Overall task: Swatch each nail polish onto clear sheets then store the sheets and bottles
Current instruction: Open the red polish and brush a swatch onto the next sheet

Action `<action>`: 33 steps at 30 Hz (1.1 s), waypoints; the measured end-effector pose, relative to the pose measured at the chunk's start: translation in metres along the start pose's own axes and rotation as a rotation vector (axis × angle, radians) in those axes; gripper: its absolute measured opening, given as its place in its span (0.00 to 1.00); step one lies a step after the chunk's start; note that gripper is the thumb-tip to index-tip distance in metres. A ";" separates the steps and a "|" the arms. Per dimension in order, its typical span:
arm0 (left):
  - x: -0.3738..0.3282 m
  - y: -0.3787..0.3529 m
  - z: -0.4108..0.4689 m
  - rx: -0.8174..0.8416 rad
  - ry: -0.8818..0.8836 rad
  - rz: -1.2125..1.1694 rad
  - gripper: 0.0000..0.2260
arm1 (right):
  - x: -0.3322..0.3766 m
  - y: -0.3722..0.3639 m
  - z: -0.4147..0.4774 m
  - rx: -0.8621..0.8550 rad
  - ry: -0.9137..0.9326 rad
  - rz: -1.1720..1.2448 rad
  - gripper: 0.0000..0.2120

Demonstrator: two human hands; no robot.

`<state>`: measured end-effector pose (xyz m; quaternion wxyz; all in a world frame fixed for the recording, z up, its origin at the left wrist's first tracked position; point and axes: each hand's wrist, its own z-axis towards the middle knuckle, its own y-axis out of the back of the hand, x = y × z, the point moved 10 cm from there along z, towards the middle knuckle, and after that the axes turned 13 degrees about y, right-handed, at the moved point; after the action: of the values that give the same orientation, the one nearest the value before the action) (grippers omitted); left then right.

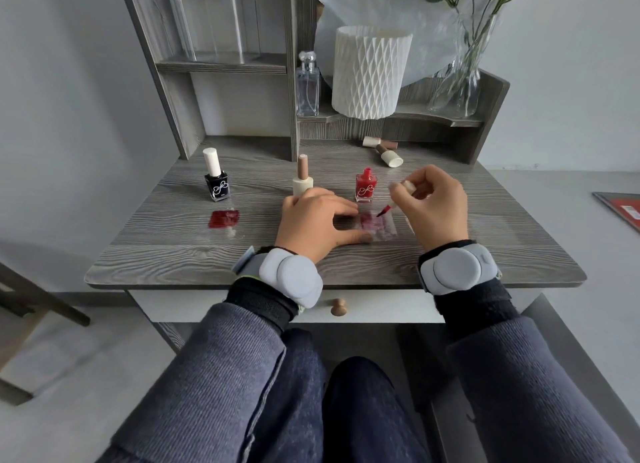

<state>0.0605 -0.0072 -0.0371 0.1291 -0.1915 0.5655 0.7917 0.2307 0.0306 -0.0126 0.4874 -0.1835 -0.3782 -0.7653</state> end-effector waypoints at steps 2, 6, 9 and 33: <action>0.000 -0.001 0.000 0.003 0.000 0.004 0.23 | 0.000 -0.007 -0.001 0.061 0.013 -0.007 0.09; -0.001 0.001 -0.001 -0.013 -0.005 -0.010 0.23 | -0.008 -0.015 -0.001 0.139 -0.012 -0.082 0.09; 0.000 0.001 -0.001 -0.013 -0.003 -0.030 0.23 | -0.006 -0.007 -0.001 0.074 -0.021 -0.075 0.08; 0.001 -0.001 -0.001 0.012 0.016 -0.009 0.24 | 0.003 -0.030 -0.004 0.243 0.019 0.026 0.16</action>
<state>0.0601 -0.0074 -0.0390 0.1294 -0.1998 0.5702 0.7863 0.2033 0.0328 -0.0256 0.5197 -0.1210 -0.4611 -0.7090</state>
